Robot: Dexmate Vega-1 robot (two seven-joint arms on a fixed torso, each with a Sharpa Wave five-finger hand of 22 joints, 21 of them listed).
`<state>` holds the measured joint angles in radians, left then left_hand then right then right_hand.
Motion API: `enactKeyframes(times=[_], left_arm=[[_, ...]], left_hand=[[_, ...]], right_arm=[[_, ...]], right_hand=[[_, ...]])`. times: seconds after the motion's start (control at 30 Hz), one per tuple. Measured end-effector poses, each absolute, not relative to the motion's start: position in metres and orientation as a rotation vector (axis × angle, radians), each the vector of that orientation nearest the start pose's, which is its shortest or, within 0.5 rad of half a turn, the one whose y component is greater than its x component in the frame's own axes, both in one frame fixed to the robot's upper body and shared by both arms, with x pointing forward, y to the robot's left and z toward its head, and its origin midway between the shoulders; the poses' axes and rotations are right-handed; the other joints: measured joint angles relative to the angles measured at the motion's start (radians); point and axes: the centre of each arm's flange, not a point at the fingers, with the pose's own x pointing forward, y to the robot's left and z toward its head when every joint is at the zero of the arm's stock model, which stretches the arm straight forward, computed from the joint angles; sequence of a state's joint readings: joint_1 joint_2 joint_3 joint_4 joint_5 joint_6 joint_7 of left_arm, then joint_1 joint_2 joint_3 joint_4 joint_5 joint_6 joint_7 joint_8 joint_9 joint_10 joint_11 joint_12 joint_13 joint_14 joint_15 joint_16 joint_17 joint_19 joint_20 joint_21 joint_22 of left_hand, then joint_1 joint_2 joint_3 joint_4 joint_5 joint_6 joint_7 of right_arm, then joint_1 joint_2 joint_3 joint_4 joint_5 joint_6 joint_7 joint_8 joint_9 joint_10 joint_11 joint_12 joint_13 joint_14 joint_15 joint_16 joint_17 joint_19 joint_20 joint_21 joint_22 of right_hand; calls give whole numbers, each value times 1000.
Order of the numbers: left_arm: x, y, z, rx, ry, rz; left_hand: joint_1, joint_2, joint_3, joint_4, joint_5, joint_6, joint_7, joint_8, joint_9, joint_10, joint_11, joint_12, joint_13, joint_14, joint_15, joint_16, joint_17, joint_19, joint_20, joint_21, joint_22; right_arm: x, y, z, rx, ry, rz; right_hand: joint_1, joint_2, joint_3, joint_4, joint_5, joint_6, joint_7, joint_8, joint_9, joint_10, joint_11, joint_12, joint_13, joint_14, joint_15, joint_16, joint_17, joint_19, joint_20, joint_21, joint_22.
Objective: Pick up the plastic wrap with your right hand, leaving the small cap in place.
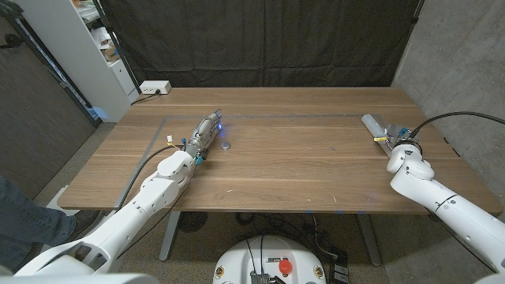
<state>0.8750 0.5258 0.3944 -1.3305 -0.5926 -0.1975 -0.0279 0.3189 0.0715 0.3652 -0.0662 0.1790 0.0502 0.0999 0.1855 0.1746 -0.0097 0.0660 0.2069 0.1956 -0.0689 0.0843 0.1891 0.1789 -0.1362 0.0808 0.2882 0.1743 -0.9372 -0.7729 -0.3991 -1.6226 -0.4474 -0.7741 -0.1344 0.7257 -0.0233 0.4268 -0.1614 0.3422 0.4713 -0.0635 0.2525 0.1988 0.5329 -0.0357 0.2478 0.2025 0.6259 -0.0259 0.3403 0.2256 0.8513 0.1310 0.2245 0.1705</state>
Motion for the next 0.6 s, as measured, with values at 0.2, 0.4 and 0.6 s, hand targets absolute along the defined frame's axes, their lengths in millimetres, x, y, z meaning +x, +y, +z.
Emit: enactKeyframes(times=[0.2,0.4,0.6], left_arm=[[654,277,-61,40,-481,-233],[653,278,-60,43,-482,-232],[653,278,-60,44,-480,-231]], left_hand=[[0,0,0,0,0,0,0,0,0,0,0,0,0,0,0,0,0,5,5,0,0],[0,0,3,-3,0,0,0,0,0,0,0,0,0,0,0,0,0,5,5,-4,0],[0,0,4,-4,0,0,0,0,0,0,0,0,0,0,0,0,0,5,5,-4,0]], right_arm=[[615,-423,-61,-1208,69,-569],[617,-421,-61,-1217,79,-580],[618,-418,-61,-1217,72,-594]], right_hand=[[46,6,-5,-4,-23,57,2,10,-2,51,-2,4,5,50,-31,35,20,68,-49,18,5],[87,22,-19,1,-44,98,21,20,-1,124,16,23,8,122,-49,76,41,140,-119,52,19],[116,34,-20,0,-55,114,37,20,-1,193,14,39,9,181,-66,93,46,182,-151,62,18]])
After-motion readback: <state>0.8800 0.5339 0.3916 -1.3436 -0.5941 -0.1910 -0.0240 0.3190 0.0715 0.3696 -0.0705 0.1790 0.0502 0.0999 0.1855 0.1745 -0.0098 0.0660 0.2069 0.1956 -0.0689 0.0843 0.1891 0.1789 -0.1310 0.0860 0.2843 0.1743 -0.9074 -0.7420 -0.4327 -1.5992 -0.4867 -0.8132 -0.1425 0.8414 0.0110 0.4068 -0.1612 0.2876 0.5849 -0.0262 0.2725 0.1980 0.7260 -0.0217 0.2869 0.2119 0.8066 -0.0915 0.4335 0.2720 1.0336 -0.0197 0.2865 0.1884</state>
